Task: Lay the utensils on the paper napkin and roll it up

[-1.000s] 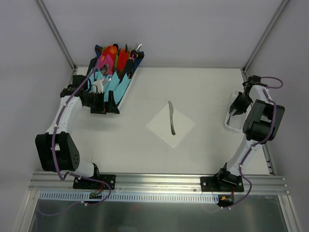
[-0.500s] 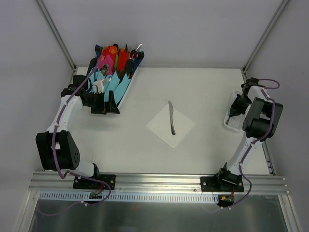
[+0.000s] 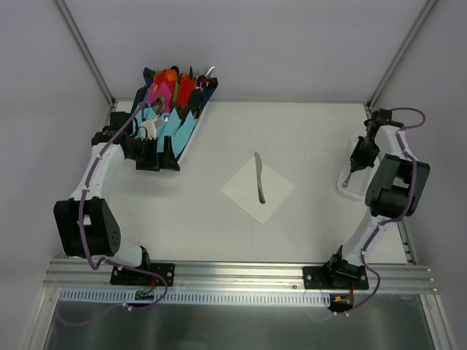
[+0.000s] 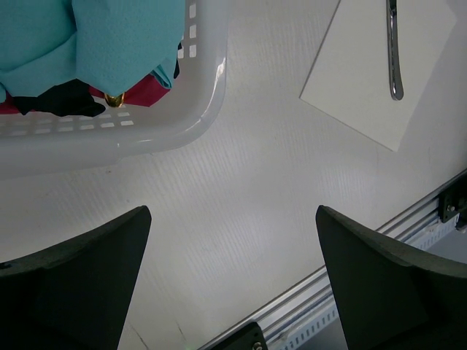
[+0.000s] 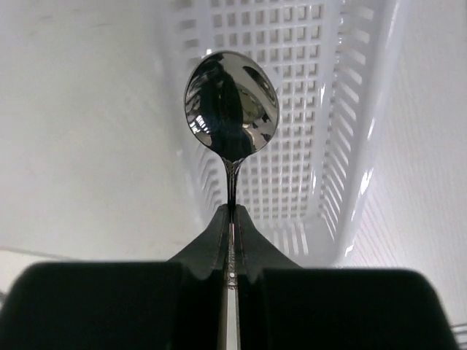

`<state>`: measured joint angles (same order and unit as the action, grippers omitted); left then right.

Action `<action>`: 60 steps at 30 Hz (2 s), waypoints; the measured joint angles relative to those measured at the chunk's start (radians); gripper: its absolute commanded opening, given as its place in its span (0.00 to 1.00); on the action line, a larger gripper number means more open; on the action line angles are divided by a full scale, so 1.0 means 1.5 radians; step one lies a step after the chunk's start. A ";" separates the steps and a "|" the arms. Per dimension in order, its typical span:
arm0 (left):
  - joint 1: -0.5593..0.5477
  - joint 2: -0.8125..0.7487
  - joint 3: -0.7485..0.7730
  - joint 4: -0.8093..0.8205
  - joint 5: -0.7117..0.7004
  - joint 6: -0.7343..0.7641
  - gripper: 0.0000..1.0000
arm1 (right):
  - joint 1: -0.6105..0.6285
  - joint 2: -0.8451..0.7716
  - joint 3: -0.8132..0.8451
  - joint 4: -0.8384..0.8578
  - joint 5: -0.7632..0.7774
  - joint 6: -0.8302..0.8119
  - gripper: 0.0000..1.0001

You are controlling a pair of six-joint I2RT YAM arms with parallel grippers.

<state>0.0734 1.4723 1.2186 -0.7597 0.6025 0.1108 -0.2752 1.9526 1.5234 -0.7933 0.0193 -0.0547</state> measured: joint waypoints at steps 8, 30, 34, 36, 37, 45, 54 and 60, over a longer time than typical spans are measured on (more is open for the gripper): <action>0.000 -0.010 0.021 0.000 -0.009 0.006 0.99 | 0.115 -0.162 0.080 -0.045 -0.018 -0.006 0.00; 0.000 -0.027 0.006 -0.001 -0.005 0.005 0.99 | 0.566 0.117 0.171 -0.032 -0.028 0.114 0.00; 0.000 -0.026 0.006 -0.001 -0.005 0.005 0.99 | 0.578 0.120 0.172 -0.033 -0.027 0.127 0.00; 0.000 -0.026 0.006 -0.001 -0.005 0.005 0.99 | 0.582 0.124 0.172 -0.033 -0.027 0.131 0.00; 0.000 -0.026 0.006 -0.001 -0.005 0.005 0.99 | 0.585 0.128 0.172 -0.033 -0.027 0.135 0.00; 0.000 -0.026 0.006 -0.001 -0.005 0.005 0.99 | 0.594 0.144 0.169 -0.033 -0.002 0.151 0.00; 0.000 -0.026 0.006 -0.001 -0.004 0.005 0.99 | 0.594 0.147 0.155 -0.033 0.019 0.158 0.00; 0.000 -0.025 0.006 -0.001 -0.003 0.005 0.99 | 0.594 0.147 0.145 -0.033 0.020 0.159 0.04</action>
<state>0.0734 1.4353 1.2278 -0.7616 0.5976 0.1181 0.6163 2.1735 1.7409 -0.8421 0.0494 0.1833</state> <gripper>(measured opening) 0.987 0.030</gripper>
